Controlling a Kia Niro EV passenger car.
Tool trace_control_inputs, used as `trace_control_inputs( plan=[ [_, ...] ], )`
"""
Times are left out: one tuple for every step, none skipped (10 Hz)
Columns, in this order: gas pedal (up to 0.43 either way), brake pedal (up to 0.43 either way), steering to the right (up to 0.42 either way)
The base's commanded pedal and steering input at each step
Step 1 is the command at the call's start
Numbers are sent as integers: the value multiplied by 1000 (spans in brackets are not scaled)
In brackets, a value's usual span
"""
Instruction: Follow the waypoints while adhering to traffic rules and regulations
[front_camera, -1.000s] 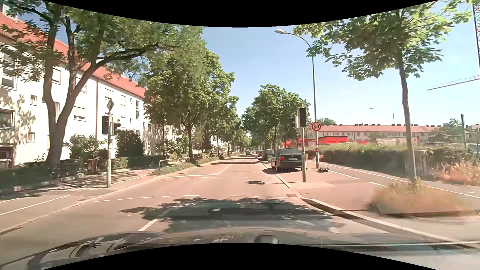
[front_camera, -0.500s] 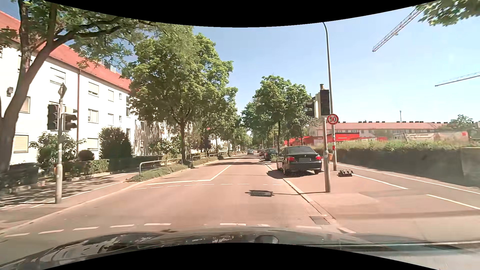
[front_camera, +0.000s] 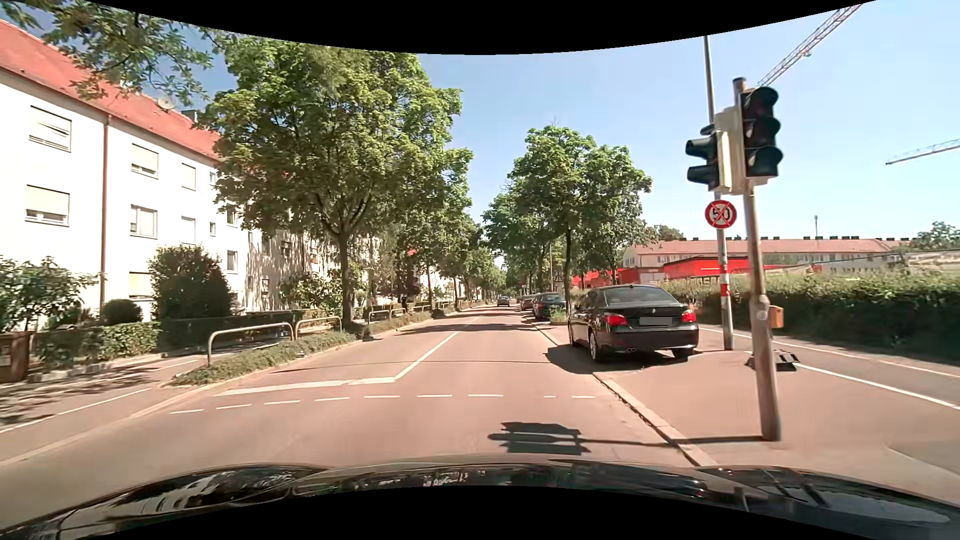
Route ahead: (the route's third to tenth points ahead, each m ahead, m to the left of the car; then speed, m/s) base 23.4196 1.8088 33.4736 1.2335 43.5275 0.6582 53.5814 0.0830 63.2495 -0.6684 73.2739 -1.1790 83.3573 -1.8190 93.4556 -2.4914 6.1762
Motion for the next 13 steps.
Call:
trace_control_inputs(
  plan=[
    [169, 0, -4],
    [169, 0, -4],
    [169, 0, -4],
    [169, 0, -2],
    [169, 0, -1],
    [169, 0, -1],
    [169, 0, -1],
    [169, 0, -1],
    [169, 0, 1],
    [169, 0, 1],
    [169, 0, 0],
    [169, 0, 0],
    [169, 0, 1]
  ],
)
